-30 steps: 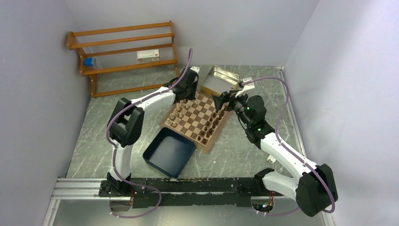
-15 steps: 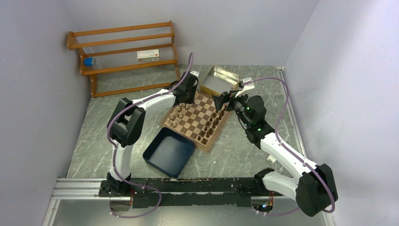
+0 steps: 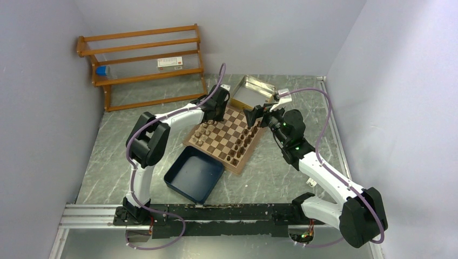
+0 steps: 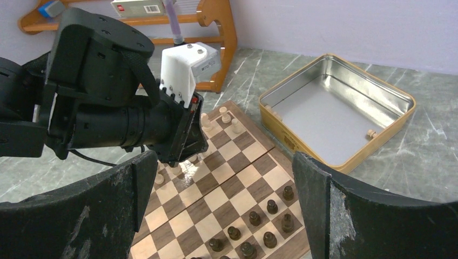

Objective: Set up the chess pieces on the board
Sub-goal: Place the chessboard on the chessboard.

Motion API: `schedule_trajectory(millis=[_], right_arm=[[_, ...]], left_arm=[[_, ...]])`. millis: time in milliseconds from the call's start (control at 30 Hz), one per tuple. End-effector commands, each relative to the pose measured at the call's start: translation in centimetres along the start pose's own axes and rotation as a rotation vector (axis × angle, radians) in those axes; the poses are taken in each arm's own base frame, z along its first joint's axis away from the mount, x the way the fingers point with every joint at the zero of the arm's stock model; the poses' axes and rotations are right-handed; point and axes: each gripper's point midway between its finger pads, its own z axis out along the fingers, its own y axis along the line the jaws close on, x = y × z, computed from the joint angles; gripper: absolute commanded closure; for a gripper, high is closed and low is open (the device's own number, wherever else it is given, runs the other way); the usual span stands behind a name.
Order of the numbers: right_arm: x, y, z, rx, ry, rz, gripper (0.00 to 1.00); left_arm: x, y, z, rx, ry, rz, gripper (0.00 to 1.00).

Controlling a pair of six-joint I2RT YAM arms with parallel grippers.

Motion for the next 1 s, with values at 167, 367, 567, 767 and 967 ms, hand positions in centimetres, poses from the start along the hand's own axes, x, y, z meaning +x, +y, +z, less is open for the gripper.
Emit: schedule_trajectory(millis=[167,367,567,767,967], right_arm=[[-0.29,-0.15,0.10,0.004,-0.023,-0.006,0.00],[-0.19,-0.21,0.11,0.005,-0.022,-0.008,0.00],[-0.12,-0.18,0.17,0.004,-0.020,-0.007,0.00],[-0.03,-0.18,0.18,0.003,-0.017,-0.008,0.00],[0.12,-0.29,0.16,0.008,-0.015,-0.009,0.00]], left_arm=[[-0.05,0.08,0.46,-0.033,0.009,0.023,0.87],[-0.09,0.17,0.62,-0.044,0.012,0.027,0.87],[-0.27,0.38,0.69,-0.058,0.004,0.028,0.86],[-0.48,0.30,0.82,-0.056,0.002,0.030,0.86],[-0.29,0.18,0.86,-0.049,0.009,0.034,0.83]])
